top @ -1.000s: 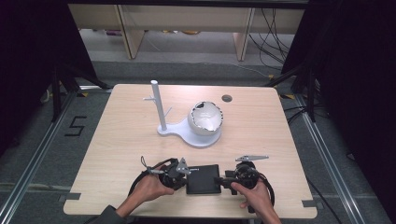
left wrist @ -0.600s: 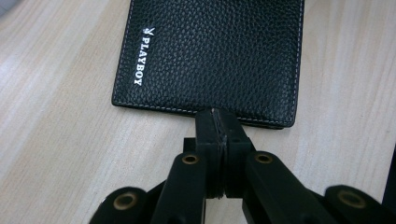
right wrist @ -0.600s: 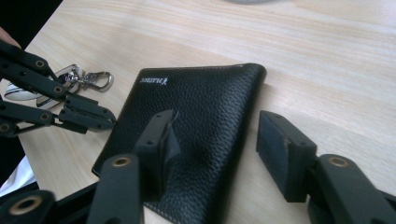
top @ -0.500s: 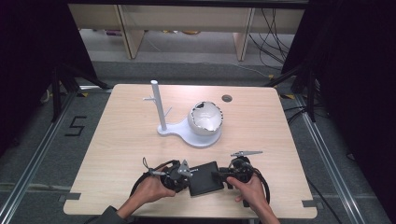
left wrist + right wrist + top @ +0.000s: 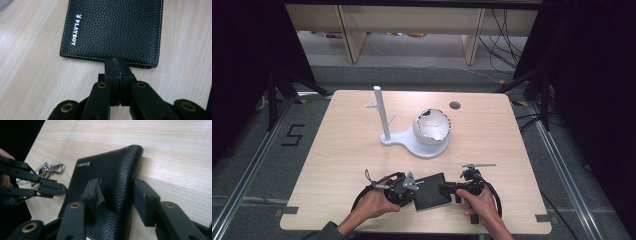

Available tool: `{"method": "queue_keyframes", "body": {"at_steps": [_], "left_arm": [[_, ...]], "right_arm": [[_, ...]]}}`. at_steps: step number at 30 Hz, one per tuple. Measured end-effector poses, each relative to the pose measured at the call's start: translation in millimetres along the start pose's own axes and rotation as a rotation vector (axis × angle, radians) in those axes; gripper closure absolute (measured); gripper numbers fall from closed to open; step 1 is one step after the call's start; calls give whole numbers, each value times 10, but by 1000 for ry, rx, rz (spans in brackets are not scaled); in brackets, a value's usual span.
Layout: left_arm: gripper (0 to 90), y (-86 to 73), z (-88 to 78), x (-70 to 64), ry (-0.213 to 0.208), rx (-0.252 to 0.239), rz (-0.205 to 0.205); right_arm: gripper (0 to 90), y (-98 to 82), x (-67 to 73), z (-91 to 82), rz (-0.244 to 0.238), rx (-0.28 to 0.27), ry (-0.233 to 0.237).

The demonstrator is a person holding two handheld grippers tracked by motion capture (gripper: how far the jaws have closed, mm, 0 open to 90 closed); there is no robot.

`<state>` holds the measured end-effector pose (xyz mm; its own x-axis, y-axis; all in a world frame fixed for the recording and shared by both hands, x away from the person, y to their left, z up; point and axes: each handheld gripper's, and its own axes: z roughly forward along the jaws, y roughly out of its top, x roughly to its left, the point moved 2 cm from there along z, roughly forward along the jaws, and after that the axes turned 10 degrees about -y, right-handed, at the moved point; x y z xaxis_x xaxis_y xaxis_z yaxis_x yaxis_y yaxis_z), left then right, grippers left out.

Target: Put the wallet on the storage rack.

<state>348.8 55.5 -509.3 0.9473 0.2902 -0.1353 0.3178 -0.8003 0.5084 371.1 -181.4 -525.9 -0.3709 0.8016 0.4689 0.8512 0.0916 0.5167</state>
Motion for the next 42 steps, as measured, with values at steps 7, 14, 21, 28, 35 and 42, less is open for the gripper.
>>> {"method": "queue_keyframes", "body": {"at_steps": [7,14,21,28,35,42], "left_arm": [[877,1,-7,1,4,13,11],[872,4,-3,-3,10,9,15],[846,-4,-15,6,13,12,10],[598,-6,-340,-8,18,-87,-45],[394,-156,-739,-59,73,-179,-70],[287,-501,-952,45,129,-186,-133]], "right_arm": [[672,22,27,-54,59,-22,44],[701,40,26,-68,26,-55,43],[773,80,105,-95,-4,-98,23],[811,160,278,-142,-100,-140,56],[822,246,454,-256,-191,-171,81],[827,472,602,-549,-239,-220,76]]}}
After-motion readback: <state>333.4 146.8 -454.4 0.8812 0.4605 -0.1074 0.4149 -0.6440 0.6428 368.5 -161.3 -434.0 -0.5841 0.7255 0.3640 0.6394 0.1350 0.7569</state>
